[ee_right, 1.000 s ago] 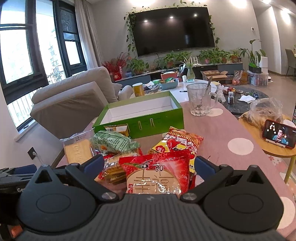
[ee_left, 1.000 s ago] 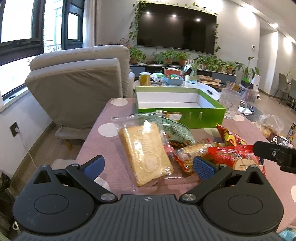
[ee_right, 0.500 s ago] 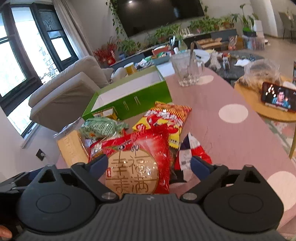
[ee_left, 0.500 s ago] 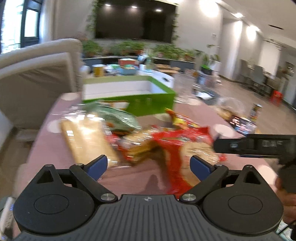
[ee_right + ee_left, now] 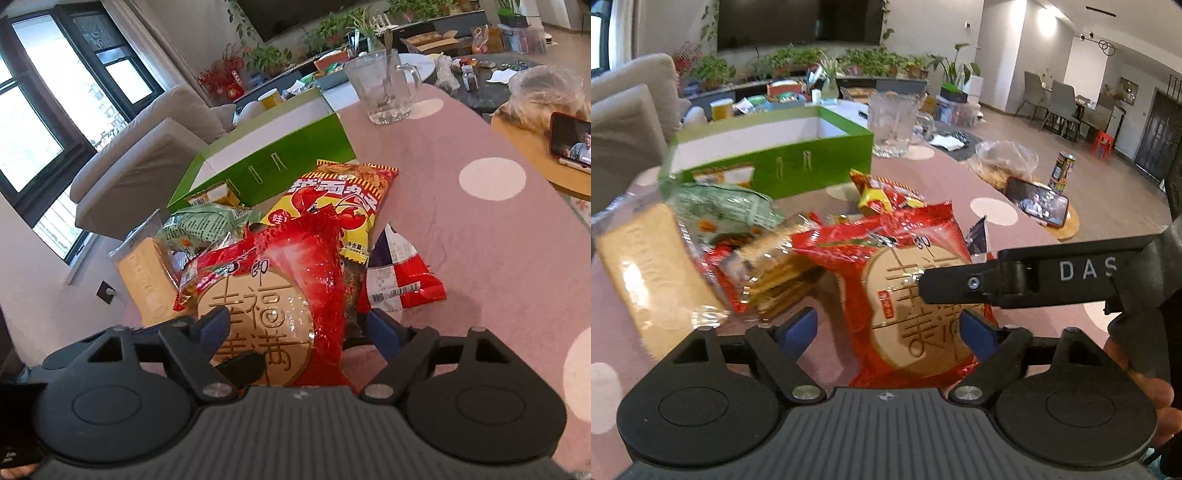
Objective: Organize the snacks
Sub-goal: 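Lower the right gripper onto the red round-biscuit packet and close it, then carry the red biscuit packet into the green box and release it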
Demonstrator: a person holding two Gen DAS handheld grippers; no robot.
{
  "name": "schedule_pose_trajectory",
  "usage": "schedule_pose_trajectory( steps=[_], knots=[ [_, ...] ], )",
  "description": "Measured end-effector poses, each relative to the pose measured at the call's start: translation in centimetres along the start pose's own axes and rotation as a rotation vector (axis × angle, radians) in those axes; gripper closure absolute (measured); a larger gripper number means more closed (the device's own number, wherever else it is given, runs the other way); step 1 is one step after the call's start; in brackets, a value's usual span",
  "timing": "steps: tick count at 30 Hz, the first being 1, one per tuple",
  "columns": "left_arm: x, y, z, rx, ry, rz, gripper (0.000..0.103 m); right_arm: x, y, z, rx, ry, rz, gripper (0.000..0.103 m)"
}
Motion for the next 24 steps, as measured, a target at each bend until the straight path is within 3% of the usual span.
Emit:
schedule_pose_trajectory(
  steps=[8,11,12,16,24],
  knots=[
    [-1.0,-0.1,-0.4,0.012,-0.057,0.027,0.034,-1.6,0.0,-0.3,0.007,0.030,0.055,0.036],
    [-0.4,0.2,-0.7,0.019,-0.060,0.005,0.039,-1.2,0.2,0.3,0.041,0.050,0.054,0.051],
    [0.0,0.4,-0.8,0.013,-0.063,-0.008,0.039,-0.9,0.2,0.7,0.059,0.064,0.058,0.055],
    [2.0,0.9,-1.6,-0.049,-0.037,-0.082,0.040,0.4,0.3,2.2,0.106,0.074,0.046,0.057],
    [6.0,3.1,-1.4,-0.069,0.008,-0.221,0.040,2.7,2.1,5.5,0.172,0.109,-0.037,0.058]
  ],
)
Point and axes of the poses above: each gripper's, at about its wrist camera, not at the fingertips, and x roughly against the way its jaws point, z to its left, y to its top, the point moved 2 cm from there along -x, roughly the way its jaws point, and after that the axes turned 5 degrees about -z, right-handed, at the moved point
